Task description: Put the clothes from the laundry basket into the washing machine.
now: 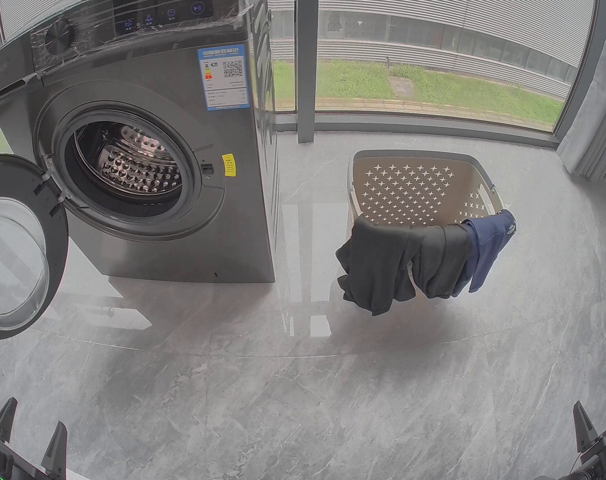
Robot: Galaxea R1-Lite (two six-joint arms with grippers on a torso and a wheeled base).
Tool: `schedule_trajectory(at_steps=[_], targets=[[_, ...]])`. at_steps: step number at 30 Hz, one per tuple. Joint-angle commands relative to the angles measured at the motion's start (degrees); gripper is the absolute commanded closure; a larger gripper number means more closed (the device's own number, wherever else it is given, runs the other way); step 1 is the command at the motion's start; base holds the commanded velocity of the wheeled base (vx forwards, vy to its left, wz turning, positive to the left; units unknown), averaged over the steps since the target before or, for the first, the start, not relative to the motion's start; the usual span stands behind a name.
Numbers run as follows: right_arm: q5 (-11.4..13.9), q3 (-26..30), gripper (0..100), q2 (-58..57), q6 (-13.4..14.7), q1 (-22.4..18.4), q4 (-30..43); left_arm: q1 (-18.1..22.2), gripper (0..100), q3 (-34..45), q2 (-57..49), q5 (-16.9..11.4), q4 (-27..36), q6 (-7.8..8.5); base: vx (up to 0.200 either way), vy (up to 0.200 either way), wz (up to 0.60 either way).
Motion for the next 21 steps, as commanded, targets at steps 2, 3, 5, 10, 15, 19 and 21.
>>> schedule_trajectory(at_steps=[2,3,5,10,15,19,21], targets=[[0.0,0.8,0,0.0,0.0,0.0,0.0,0.0,0,1.0,-1.0,0.1,0.0,-0.10,0.000,-0.200,0.00],[0.0,0.8,0,0.0,0.0,0.0,0.0,0.0,0,1.0,-1.0,0.1,-0.1,-0.01,0.000,0.000,0.00],[0.0,0.8,0,0.0,0.0,0.0,0.0,0.0,0,1.0,-1.0,0.1,0.0,-0.01,0.000,0.000,0.00],[0.0,0.8,0,0.0,0.0,0.0,0.0,0.0,0,1.0,-1.0,0.0,0.0,-0.01,0.000,0.000,0.00],[0.0,0.8,0,0.0,0.0,0.0,0.0,0.0,0,1.0,-1.0,0.0,0.0,-0.01,0.000,-0.160,0.00],[0.0,0.8,0,0.0,0.0,0.0,0.0,0.0,0,1.0,-1.0,0.0,0.0,-0.01,0.000,-0.200,0.00],[0.0,0.8,0,0.0,0.0,0.0,0.0,0.0,0,1.0,-1.0,0.0,0.0,-0.01,0.000,-0.200,0.00]])
